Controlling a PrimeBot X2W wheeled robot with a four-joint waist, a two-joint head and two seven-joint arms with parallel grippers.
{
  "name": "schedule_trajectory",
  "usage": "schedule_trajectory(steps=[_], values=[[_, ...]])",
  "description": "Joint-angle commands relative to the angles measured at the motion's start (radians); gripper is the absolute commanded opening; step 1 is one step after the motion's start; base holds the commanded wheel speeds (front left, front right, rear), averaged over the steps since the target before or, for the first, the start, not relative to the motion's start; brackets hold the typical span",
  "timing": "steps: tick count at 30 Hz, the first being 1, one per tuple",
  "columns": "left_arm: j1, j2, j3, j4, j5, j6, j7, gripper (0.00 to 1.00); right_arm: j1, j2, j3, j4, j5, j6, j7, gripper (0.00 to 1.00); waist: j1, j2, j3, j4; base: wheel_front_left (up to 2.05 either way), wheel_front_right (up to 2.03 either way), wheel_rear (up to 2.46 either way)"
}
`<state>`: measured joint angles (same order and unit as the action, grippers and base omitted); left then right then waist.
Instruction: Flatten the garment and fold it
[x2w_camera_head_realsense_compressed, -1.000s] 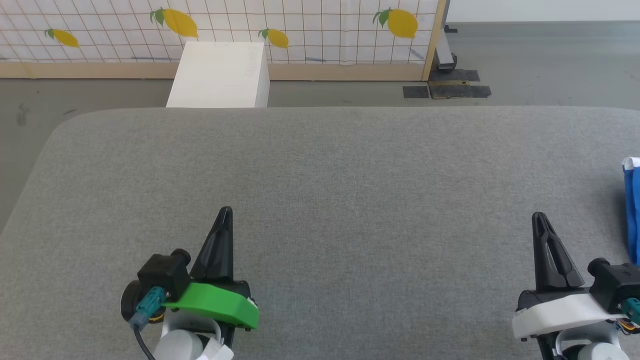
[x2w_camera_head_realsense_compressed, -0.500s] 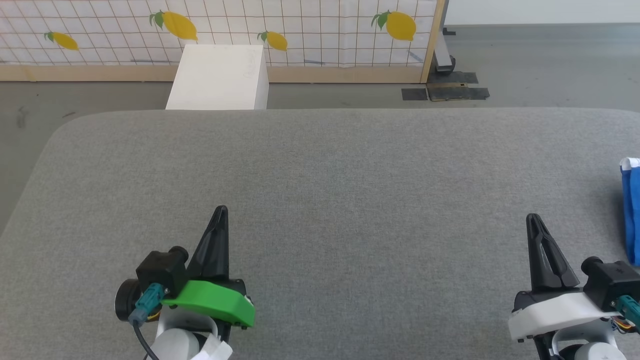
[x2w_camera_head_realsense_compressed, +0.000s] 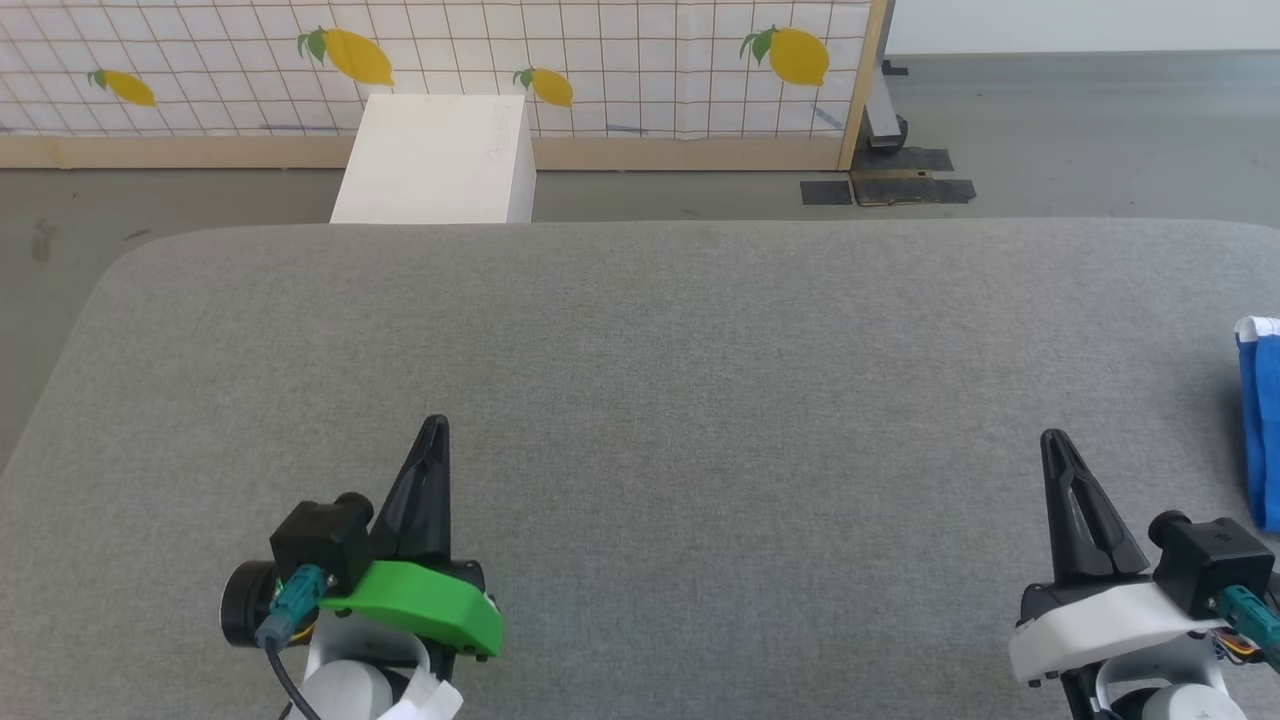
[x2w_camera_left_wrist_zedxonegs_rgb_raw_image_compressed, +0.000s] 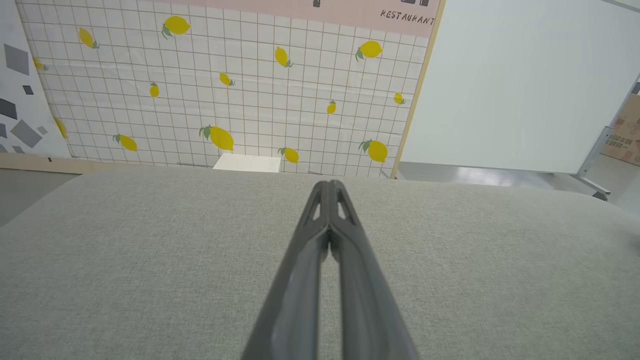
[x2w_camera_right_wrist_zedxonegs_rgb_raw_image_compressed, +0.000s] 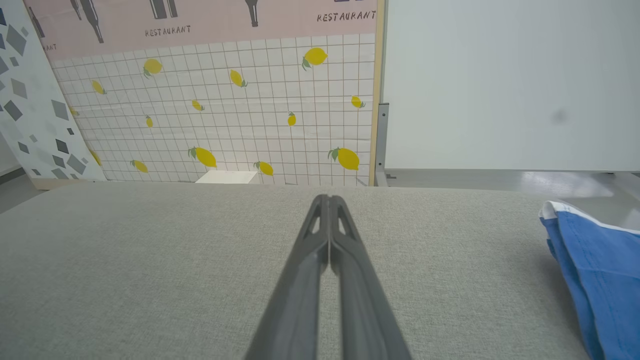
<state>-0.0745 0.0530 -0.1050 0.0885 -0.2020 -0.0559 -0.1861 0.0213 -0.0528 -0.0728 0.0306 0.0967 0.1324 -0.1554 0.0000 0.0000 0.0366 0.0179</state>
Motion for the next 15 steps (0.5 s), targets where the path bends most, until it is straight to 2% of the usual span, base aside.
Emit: schedule_trajectory(steps=[1,15], values=[[0.017,-0.001,0.006,-0.006,0.016,0.008,0.007,0.0,-0.006,0.001,0.004,-0.005,-0.009,-0.001,0.008,0.0,0.0,0.0,-0.001,0.0,0.0,0.0,0.0],[0.026,-0.001,0.022,-0.019,0.045,0.015,0.035,0.0,-0.009,0.001,0.015,-0.009,-0.023,-0.001,0.031,0.0,0.0,0.0,-0.006,-0.003,0.0,0.0,0.0]])
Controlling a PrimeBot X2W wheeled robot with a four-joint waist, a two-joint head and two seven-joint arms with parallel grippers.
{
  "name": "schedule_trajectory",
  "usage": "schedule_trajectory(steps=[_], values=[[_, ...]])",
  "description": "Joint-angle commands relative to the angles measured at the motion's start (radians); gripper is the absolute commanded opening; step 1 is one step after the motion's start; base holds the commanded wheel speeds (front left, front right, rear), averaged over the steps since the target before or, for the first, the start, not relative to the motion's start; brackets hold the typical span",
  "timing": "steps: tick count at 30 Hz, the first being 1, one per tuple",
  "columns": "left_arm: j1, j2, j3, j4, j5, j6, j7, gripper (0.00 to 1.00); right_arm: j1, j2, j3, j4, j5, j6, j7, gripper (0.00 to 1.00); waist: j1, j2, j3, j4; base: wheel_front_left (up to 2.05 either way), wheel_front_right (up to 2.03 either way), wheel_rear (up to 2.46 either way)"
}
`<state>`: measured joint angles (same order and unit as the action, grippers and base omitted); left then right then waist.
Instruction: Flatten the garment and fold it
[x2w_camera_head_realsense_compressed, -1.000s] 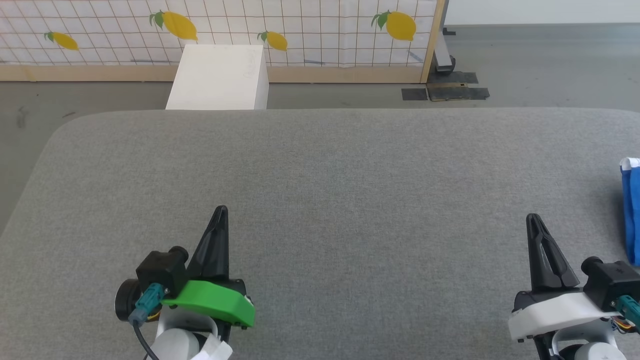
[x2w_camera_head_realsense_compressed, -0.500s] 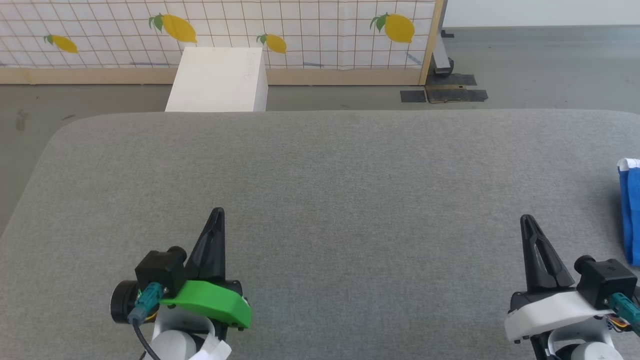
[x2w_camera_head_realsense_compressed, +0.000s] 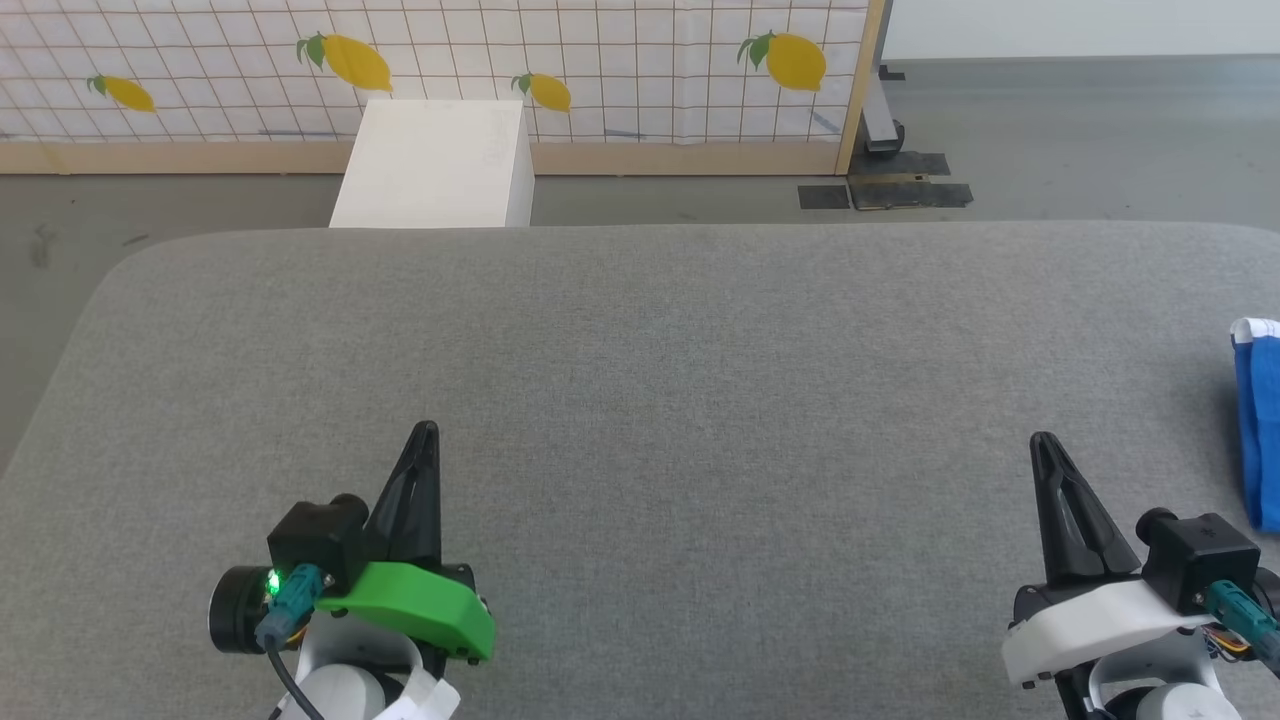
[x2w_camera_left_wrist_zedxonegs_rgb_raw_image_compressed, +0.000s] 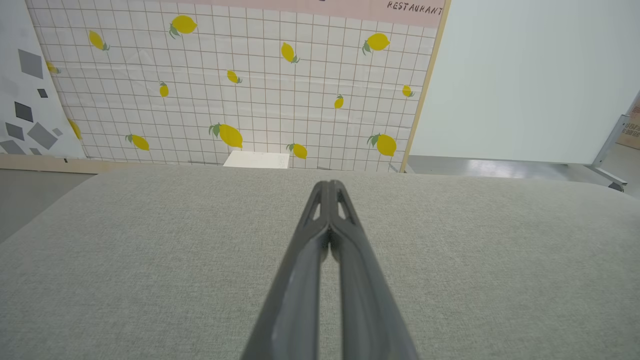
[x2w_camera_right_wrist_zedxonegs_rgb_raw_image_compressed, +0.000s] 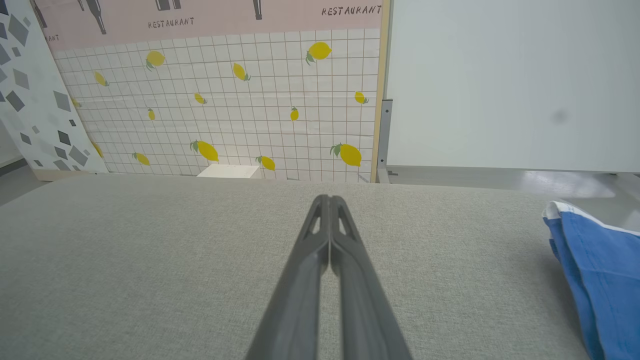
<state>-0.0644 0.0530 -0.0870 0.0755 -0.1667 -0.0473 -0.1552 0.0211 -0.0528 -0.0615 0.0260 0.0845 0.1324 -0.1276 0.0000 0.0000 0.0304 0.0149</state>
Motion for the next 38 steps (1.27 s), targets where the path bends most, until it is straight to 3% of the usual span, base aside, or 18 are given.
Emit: schedule_trajectory(steps=[1,38], values=[[0.016,-0.001,0.005,-0.007,0.012,0.007,0.007,0.0,-0.009,0.001,0.004,-0.005,-0.012,-0.001,0.005,0.0,0.0,0.0,-0.001,0.0,0.0,0.0,0.0],[0.041,-0.002,0.046,-0.041,0.09,0.027,0.082,0.0,-0.015,0.002,0.033,-0.016,-0.048,-0.001,0.067,0.0,0.0,0.0,-0.016,-0.008,0.0,0.0,0.0]])
